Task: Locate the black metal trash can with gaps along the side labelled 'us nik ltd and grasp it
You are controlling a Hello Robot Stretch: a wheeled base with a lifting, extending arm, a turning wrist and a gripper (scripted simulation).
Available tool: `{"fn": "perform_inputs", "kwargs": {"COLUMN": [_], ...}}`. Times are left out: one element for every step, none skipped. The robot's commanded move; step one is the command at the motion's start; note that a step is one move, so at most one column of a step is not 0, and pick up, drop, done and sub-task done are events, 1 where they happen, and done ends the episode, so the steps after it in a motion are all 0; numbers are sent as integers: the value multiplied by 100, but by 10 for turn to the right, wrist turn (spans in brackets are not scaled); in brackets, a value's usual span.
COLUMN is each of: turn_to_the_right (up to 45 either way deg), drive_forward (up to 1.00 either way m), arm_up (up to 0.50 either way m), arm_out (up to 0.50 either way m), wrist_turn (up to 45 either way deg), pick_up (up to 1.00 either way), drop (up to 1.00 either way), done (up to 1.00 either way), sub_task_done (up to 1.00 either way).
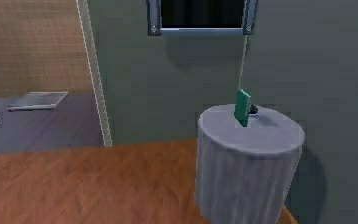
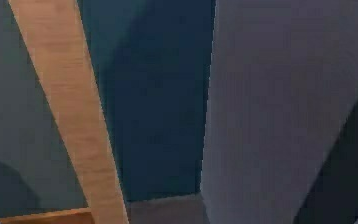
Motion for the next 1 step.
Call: {"fn": "perform_inputs", "kwargs": {"turn_to_the_right": [0], "drive_forward": [30], "arm_up": [0], "arm_out": [0], "wrist_turn": [0], "pick_up": [0], "drop": [0], "done": [0], "sub_task_done": [0]}}
